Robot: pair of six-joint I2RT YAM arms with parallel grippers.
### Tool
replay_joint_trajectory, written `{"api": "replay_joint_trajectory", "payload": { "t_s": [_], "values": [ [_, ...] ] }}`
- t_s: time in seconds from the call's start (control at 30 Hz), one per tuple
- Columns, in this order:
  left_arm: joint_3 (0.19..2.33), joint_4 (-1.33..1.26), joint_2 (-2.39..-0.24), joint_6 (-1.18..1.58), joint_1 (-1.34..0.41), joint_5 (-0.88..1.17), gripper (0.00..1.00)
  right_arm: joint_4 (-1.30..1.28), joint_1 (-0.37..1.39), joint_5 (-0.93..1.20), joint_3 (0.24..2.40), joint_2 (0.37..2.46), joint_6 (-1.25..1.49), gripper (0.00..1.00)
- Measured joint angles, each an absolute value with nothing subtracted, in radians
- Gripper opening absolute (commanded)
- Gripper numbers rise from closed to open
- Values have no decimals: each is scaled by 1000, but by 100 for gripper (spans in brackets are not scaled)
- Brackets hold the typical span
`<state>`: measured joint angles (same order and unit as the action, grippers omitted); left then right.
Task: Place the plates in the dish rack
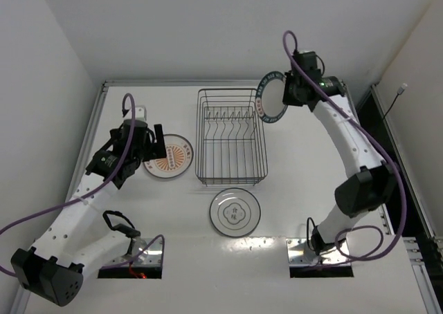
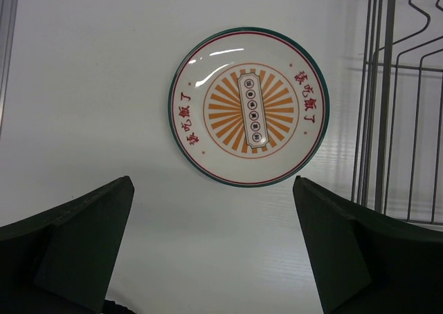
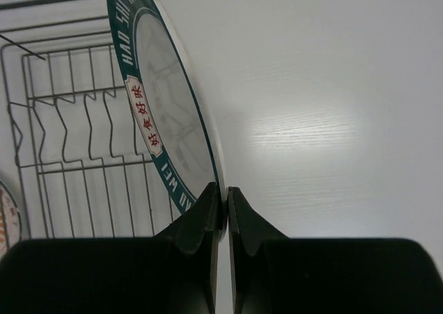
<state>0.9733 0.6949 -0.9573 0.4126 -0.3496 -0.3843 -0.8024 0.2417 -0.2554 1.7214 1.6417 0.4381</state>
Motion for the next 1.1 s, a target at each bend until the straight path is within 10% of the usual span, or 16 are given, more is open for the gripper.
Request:
{"api": "replay_joint_trajectory", "payload": {
  "t_s": [0.9, 1.03, 1.1],
  "values": [
    [977, 781, -986, 499, -295, -330, 100, -1019, 482, -547, 2113, 2175, 570, 2],
    [977, 774, -1024, 498, -263, -299, 100, -1019, 487, -520, 2061, 2148, 576, 31],
    [975, 765, -1059, 498, -238, -278, 100, -1023, 487, -485, 2022, 2120, 567, 65]
  ]
}}
